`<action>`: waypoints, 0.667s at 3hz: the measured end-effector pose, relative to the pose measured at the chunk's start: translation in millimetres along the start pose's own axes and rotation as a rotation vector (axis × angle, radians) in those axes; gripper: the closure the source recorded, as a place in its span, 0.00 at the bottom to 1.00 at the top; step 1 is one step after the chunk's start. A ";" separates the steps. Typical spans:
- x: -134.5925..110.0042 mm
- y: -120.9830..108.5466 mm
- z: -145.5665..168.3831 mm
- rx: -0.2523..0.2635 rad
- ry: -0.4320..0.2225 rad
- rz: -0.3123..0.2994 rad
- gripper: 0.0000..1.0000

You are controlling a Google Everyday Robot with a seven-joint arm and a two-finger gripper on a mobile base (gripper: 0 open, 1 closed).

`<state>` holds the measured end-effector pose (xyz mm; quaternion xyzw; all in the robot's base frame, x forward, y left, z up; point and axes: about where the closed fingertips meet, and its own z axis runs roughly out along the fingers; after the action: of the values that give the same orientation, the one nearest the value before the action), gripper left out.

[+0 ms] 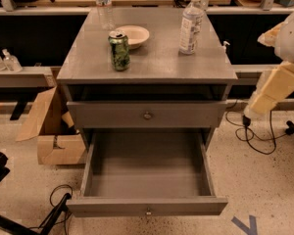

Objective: Place blue plastic bottle into middle drawer

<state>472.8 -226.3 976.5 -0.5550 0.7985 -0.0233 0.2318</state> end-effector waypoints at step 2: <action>-7.0 -70.8 26.6 0.147 -0.337 0.216 0.00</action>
Offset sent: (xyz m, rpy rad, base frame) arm 0.1400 -0.0322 0.0273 0.6150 -0.4632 -0.2316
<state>547.3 -241.3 976.1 -0.4440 0.7993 0.0368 0.4032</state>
